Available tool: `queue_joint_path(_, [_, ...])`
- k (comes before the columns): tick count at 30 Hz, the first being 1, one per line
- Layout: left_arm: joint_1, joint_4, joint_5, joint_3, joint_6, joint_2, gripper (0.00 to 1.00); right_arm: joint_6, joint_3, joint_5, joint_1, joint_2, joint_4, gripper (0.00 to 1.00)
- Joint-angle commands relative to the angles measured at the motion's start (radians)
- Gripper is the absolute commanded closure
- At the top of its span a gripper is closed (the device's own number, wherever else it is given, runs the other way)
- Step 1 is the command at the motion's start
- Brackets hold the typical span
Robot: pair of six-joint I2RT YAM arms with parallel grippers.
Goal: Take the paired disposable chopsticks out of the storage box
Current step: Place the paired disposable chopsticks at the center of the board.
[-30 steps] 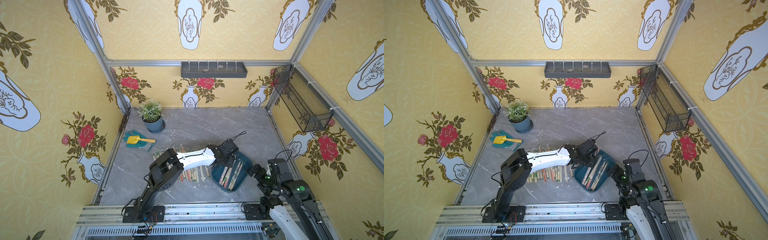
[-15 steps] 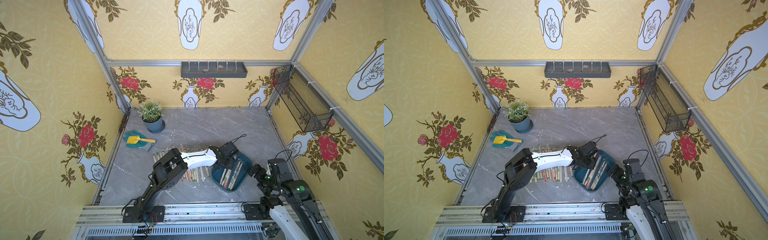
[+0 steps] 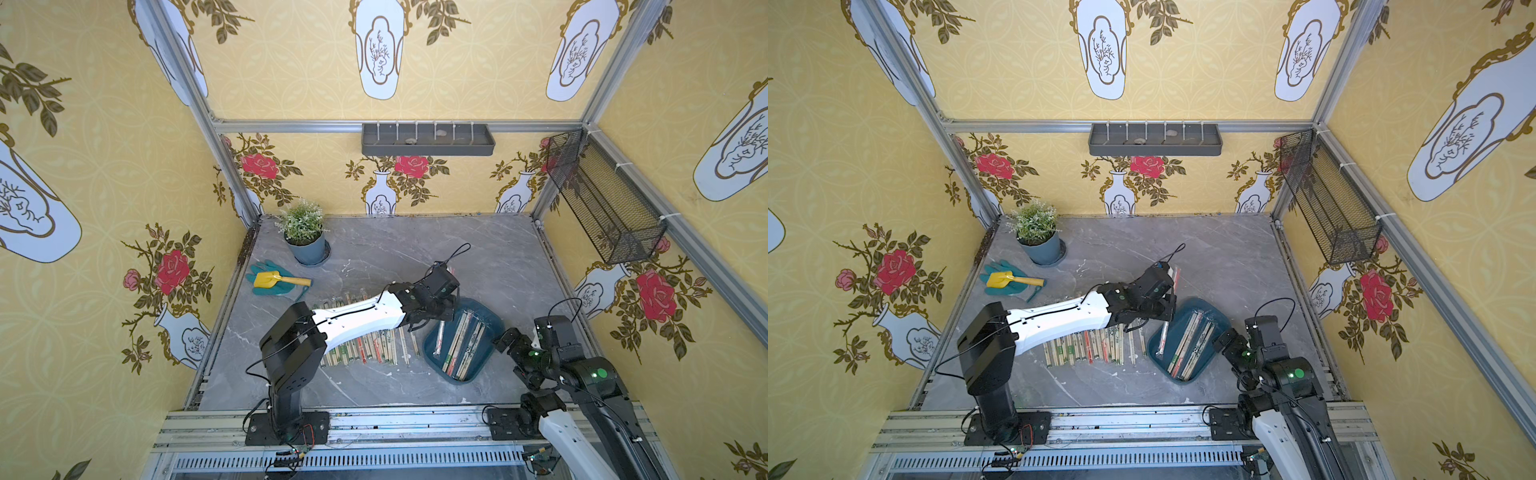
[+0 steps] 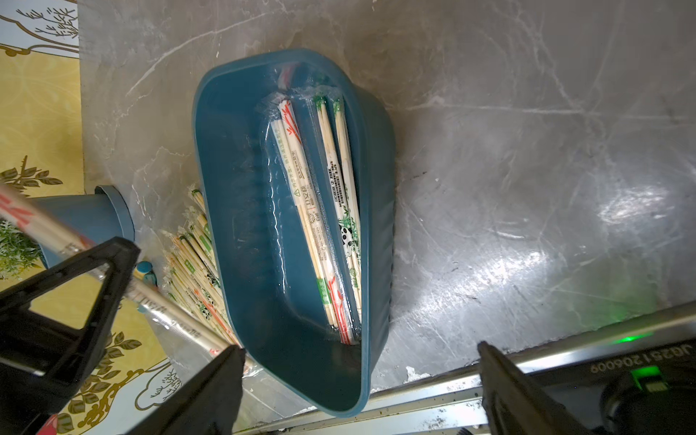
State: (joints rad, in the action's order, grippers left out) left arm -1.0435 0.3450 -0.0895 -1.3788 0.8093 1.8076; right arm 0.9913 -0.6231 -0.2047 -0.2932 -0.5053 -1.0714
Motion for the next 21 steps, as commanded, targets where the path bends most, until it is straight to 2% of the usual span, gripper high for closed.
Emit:
queue_joint_path(1, [0.027, 0.013, -0.090, 0.068, 0.124, -0.042, 1.00, -0.018, -0.007, -0.005, 0.000, -0.011, 0.032, 0.03])
queue_joint_path(8, [0.088, 0.037, -0.119, 0.175, 0.258, -0.082, 1.00, -0.028, -0.004, -0.013, -0.001, -0.025, 0.051, 0.02])
queue_joint_path(21, [0.148, 0.003, -0.087, 0.240, 0.277, -0.007, 0.98, -0.027, -0.001, -0.009, 0.000, -0.022, 0.043, 0.02])
